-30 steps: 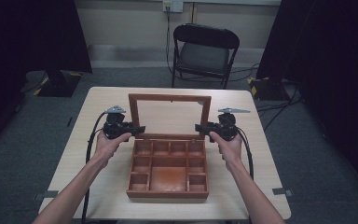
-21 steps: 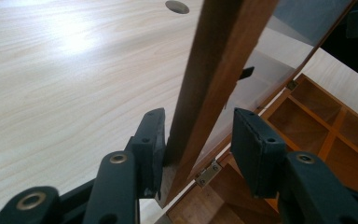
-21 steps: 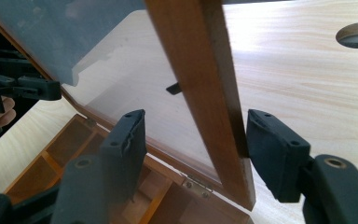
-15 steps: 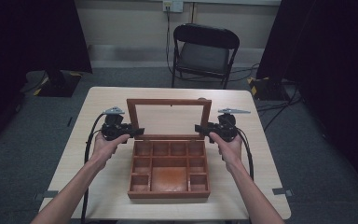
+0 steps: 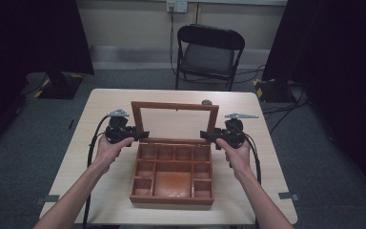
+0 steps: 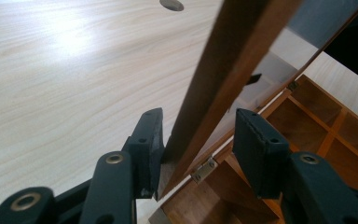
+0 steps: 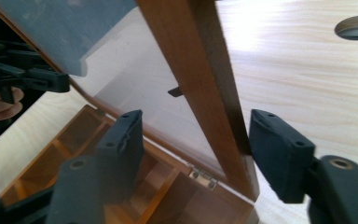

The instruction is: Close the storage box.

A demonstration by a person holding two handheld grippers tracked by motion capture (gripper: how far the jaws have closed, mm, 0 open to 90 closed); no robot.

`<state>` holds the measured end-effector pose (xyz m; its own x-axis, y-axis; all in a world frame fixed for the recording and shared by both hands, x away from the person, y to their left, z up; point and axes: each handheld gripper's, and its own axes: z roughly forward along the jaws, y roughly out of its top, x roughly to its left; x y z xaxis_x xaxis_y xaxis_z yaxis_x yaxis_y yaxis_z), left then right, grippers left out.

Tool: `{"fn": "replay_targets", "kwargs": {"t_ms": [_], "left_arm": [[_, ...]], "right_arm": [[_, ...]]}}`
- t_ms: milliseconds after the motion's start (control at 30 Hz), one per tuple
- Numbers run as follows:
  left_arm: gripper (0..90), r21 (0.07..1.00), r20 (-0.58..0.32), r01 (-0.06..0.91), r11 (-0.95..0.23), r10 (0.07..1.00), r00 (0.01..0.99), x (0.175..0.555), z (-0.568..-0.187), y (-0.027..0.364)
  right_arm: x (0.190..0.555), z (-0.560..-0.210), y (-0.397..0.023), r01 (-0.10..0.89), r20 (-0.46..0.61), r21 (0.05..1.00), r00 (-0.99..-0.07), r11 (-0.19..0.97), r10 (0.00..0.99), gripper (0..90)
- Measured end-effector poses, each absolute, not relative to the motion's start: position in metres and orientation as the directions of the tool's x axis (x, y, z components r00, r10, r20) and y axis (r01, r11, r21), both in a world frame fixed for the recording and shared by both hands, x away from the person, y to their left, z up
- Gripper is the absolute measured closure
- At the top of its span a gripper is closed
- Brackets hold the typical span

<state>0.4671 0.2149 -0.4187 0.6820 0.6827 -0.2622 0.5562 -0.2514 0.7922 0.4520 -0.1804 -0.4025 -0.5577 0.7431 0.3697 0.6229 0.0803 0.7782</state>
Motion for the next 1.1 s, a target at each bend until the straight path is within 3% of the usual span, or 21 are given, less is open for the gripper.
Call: {"fn": "replay_targets", "kwargs": {"t_ms": [67,500,633,900,1100], "left_arm": [[52.7,0.791,-0.264,0.556,-0.254,0.679,0.685,0.466,-0.418,0.215],[52.0,0.796,-0.270,0.557,-0.235,0.686,0.676,0.461,-0.419,0.215],[50.9,0.793,-0.274,0.562,-0.236,0.686,0.675,0.460,-0.418,0.215],[47.3,0.807,-0.272,0.543,-0.230,0.671,0.689,0.450,-0.418,0.215],[44.6,0.810,-0.272,0.543,-0.221,0.679,0.682,0.445,-0.417,0.215]], "right_arm": [[0.449,-0.402,-0.182,0.626,0.388,0.777,-0.561,0.068,0.731,30.2],[0.441,-0.403,-0.181,0.589,0.317,0.800,-0.575,0.113,0.754,30.6],[0.443,-0.404,-0.180,0.595,0.327,0.797,-0.573,0.107,0.752,31.9],[0.436,-0.400,-0.180,0.578,0.290,0.804,-0.588,0.141,0.755,43.4],[0.432,-0.402,-0.182,0.578,0.295,0.803,-0.596,0.144,0.747,42.2]]}}
